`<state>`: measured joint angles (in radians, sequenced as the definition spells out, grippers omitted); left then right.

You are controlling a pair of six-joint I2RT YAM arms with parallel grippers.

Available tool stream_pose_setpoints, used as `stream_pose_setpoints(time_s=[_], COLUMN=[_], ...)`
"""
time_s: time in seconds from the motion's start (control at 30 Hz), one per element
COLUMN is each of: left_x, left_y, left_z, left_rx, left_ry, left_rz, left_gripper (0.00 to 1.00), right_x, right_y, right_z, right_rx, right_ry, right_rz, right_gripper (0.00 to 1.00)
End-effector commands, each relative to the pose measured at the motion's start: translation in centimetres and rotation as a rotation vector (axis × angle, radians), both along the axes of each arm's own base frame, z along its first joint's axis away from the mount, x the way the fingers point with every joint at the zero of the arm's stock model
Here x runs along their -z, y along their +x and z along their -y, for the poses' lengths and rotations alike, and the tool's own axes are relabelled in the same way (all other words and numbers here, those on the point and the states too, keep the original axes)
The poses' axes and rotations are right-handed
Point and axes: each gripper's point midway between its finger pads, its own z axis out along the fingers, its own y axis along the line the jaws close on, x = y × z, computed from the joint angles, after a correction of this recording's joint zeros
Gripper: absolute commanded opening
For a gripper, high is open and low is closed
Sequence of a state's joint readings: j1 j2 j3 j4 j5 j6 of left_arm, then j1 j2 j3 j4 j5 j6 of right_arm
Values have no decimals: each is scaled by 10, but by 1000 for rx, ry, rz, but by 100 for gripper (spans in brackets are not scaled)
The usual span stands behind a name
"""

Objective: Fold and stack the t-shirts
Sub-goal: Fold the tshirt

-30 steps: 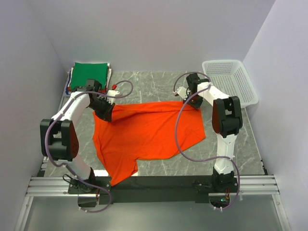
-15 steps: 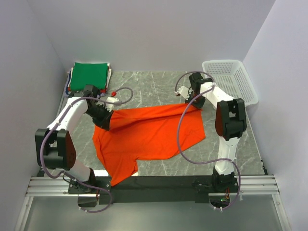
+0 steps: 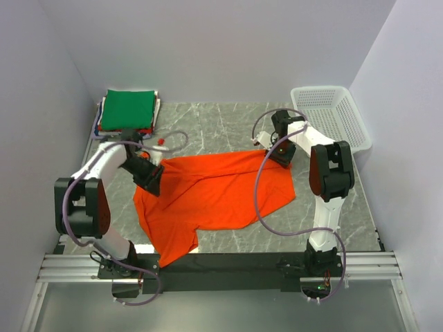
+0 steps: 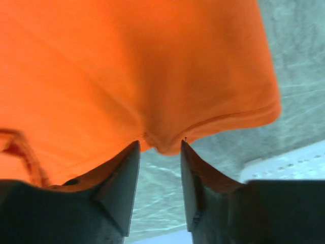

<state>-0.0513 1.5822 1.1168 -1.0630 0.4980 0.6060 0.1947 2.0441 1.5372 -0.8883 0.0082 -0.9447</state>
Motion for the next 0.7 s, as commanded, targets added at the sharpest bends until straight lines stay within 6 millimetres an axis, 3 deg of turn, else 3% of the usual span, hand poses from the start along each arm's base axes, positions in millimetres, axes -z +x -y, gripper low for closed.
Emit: stream_pose_setpoints(time_s=[0.0,0.03,0.1,0.13,0.27,0.4,0.67], left_x=[-30,-41,-43,-49,-32,-19,6], left_y=[51,73,94,114,151,173,197], left_z=[-17,-34,-46,-59,-72,-71,-68], left_rx=[-117,-182,-274,-321,-467,-567,-663], left_ry=[-92,-99,-137,-142,-180,-243,-310], left_rz=[112,165,179,238,232,200,136], left_gripper=[46,46,46,46,45,44,42], right_x=[-28,-41,-50,-55,-49,-31,-3], right_y=[8,21,30,44,66,82,81], right_z=[-10,-11,-18,-21,-27,-24,-28], right_rx=[9,24,69,83,169,213,199], right_ry=[85,111,154,167,181,141,111], right_rz=[21,58,70,95,103,128,103], right_gripper=[47,48,48,47,40,38,38])
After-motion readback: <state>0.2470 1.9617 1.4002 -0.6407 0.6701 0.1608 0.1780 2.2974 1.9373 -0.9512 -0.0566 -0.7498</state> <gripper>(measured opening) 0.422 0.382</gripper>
